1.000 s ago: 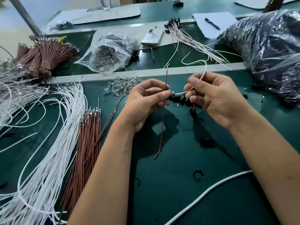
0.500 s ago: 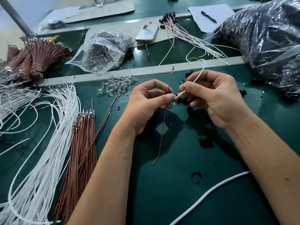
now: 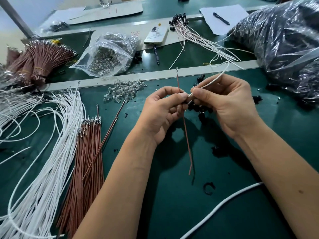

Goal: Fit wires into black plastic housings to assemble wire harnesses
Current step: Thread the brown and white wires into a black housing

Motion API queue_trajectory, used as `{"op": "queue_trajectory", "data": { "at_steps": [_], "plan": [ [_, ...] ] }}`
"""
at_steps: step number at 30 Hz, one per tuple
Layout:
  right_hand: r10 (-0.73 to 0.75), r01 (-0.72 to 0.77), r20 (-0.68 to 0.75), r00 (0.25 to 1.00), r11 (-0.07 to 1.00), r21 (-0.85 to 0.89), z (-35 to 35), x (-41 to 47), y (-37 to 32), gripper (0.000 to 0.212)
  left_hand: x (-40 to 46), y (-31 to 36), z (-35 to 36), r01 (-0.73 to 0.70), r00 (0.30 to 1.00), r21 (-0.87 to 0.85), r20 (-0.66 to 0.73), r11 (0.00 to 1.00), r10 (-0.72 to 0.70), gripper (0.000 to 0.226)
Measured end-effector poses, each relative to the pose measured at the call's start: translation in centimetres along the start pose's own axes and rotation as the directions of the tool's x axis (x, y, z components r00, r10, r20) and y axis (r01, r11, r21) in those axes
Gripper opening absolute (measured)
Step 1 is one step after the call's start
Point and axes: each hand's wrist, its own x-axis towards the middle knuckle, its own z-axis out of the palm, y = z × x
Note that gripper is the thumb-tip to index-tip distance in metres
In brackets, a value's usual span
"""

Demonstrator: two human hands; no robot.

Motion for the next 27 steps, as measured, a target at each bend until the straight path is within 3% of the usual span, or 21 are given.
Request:
{"op": "queue_trajectory", "data": {
  "at_steps": [6,9,12,15,21,27],
  "plan": [
    [-0.152,0.137,-0.124,0.981,0.984,-0.118,0.4,-0.2,0.5,0.017,-0.1,-0.7,1.4,-0.022,0.997,-0.122,-0.075,0.992,0.012,0.015],
    [-0.157,0.139,-0.155,0.975,0.983,-0.123,0.4,-0.1,0.4,0.014,-0.1,-1.1,1.4,-0.161,0.977,0.073,-0.127,0.984,0.170,0.019],
    [-0.106,0.097,-0.165,0.981,0.993,-0.060,0.3,0.0,0.4,0.014,0.1,-1.2,1.0,-0.330,0.917,0.353,-0.102,0.875,0.386,0.021],
    [-0.020,0.023,-0.152,0.988,1.000,0.017,0.2,0.0,0.5,0.015,0.1,-1.2,0.6,-0.411,0.872,0.428,-0.074,0.805,0.484,0.022],
    [0.032,-0.025,-0.102,0.994,0.997,0.072,0.2,0.1,0.5,0.019,-0.2,-0.9,0.4,-0.463,0.864,0.433,0.025,0.774,0.503,0.023],
    [0.003,0.000,-0.135,0.991,1.000,0.023,0.2,0.0,0.7,0.016,-0.2,-1.0,0.8,-0.420,0.879,0.412,-0.034,0.808,0.475,0.023]
  ]
}}
